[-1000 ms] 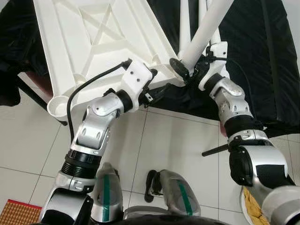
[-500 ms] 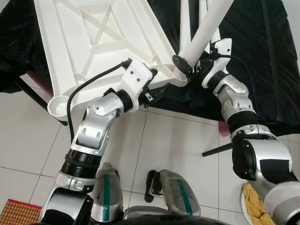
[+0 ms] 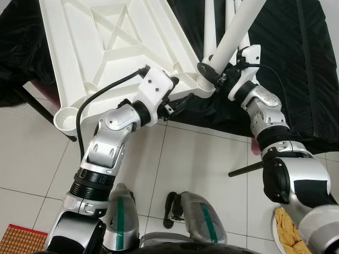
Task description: Building children table
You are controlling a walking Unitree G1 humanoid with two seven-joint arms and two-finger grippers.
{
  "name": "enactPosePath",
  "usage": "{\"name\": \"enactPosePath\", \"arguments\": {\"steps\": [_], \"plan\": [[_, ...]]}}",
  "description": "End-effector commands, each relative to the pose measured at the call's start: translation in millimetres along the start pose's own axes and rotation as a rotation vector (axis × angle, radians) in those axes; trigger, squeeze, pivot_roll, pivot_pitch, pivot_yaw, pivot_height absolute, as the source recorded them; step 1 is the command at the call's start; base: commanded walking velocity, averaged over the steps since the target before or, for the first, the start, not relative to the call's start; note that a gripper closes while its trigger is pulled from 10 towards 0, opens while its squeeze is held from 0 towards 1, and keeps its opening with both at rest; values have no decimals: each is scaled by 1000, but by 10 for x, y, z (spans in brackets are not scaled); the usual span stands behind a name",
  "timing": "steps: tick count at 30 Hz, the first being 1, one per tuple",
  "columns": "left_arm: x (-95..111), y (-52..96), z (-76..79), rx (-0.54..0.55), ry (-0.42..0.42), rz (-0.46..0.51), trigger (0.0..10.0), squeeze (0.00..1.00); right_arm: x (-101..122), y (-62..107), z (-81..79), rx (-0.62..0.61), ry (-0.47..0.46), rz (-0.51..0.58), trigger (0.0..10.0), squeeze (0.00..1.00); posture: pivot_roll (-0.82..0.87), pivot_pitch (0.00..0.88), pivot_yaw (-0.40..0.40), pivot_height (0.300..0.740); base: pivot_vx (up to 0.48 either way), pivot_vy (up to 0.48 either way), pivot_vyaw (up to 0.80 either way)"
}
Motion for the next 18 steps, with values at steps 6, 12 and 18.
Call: {"name": "enactPosePath", "arguments": {"steps": [6,12,18], "plan": [[26,-13,-19,58,2,15,10000,0,-39,27,-80,-14,-32,22,10000,0,74,44,-83,740,0,0,0],[28,-11,-17,60,3,17,10000,0,-15,2,-143,-69,-38,48,10000,0,71,45,-84,740,0,0,0],[26,-13,-3,54,5,18,10000,0,-22,-41,-181,-237,-33,38,10000,0,67,47,-84,740,0,0,0]]}}
Point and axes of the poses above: a point about 5 cm out from each wrist's last joint towards the gripper, its own y axis pointing back from the gripper into the wrist, its own x axis along the axis of the wrist's last joint, z = x × y, the point moved 2 cm from there along -y, pointing out of the wrist towards the gripper, and after that the axes turned 11 degrees about y, right-handed, at the moved point
